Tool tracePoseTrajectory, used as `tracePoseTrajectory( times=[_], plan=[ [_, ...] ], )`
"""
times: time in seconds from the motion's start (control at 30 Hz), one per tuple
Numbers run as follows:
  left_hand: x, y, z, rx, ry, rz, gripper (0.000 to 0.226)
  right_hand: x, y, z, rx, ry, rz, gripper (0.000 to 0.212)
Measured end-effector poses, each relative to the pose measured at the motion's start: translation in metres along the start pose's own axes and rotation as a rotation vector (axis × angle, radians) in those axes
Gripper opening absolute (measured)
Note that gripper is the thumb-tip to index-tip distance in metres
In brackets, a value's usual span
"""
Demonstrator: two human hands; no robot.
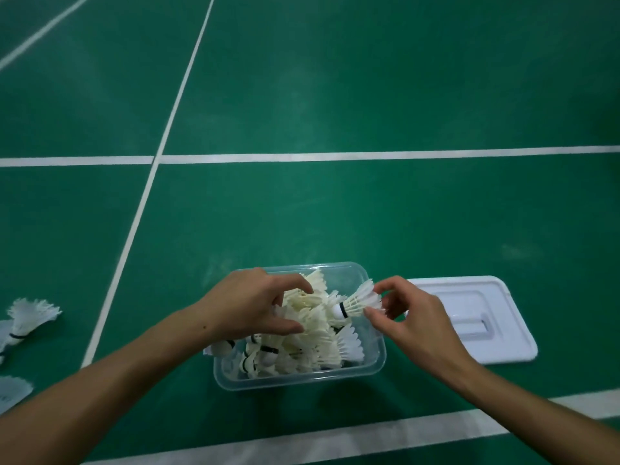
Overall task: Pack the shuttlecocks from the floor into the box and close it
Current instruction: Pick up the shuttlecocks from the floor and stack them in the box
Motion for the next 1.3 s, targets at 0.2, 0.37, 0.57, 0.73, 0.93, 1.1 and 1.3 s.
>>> tracePoseTrajectory(
  times=[0.2,0.37,0.57,0.73,0.93,1.1,1.3],
  plan=[
    [-0.001,0.0,0.001,-0.015,0.034,-0.018,0.062,0.02,-0.004,-0.001,0.02,-0.004,-0.133,0.026],
    [0.0,-0.008,-0.005,-0.026,0.026,0.015,0.063,0.043,-0.007,-0.004,0.045,0.015,-0.28,0.028],
    [0.005,-0.012,-0.009,-0.024,-0.032,0.039,0.066,0.063,-0.003,-0.013,0.037,-0.198,-0.244,0.039],
    [-0.005,-0.017,-0.006,-0.013,-0.13,0.097,0.077,0.056,0.002,-0.013,0.084,-0.102,-0.331,0.045],
    [-0.022,-0.022,0.002,0.073,-0.262,0.23,0.082,0.02,0.004,-0.024,0.062,-0.068,-0.308,0.049],
    [-0.036,-0.01,0.016,0.163,-0.352,0.227,0.085,0.001,0.003,-0.068,-0.128,0.052,-0.341,0.046],
    [-0.042,-0.001,0.019,0.207,-0.359,0.288,0.082,0.015,0.0,-0.088,-0.25,0.07,-0.42,0.018]
  ],
)
Point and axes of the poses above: each hand's wrist, its own y-axis towards the middle knuckle, its own x-axis out of the palm, z = x × y, the point moved 3 cm from there along y, towards the middle knuckle, and after that the axes turned 14 degrees about x, right-handed, at the moved point
